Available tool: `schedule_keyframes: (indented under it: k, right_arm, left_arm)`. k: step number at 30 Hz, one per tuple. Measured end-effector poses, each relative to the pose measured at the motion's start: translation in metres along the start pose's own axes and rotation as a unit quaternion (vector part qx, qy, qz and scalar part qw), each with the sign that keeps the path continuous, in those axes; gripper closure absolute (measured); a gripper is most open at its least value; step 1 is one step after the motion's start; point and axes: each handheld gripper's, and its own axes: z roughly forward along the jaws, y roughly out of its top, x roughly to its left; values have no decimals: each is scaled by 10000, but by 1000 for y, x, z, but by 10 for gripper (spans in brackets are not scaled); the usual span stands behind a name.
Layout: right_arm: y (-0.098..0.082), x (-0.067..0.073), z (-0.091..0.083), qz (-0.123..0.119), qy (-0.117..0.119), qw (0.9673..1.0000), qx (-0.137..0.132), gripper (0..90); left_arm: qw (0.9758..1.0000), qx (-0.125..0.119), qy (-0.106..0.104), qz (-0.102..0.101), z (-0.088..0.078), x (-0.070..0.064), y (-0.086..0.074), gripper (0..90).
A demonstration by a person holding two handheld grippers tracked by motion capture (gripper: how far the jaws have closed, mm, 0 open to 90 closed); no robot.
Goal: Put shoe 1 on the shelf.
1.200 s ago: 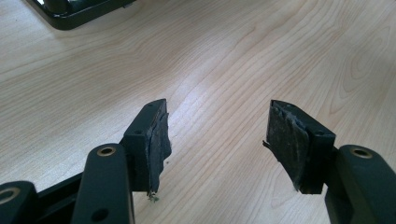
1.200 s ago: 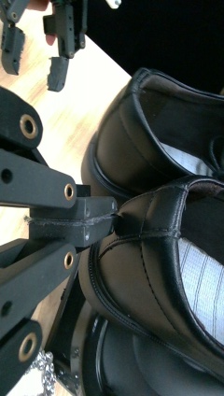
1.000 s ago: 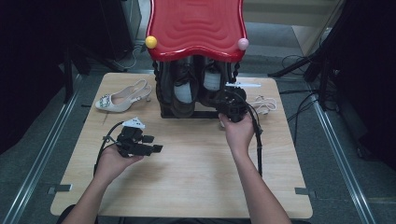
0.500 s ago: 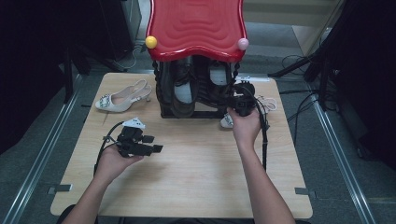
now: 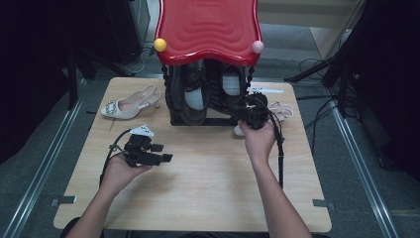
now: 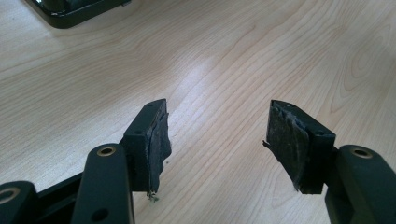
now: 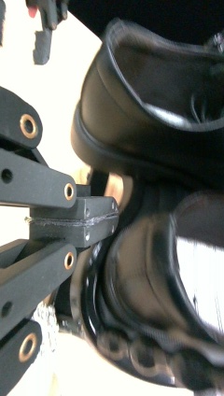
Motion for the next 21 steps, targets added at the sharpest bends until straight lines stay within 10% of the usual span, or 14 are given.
schedule_keyframes:
  k: [21]
  right_arm:
    - [-29,45,22,-326,665,9963,440,892]
  left_arm:
    - [10000,-21,13,-21,-1,1,0,390]
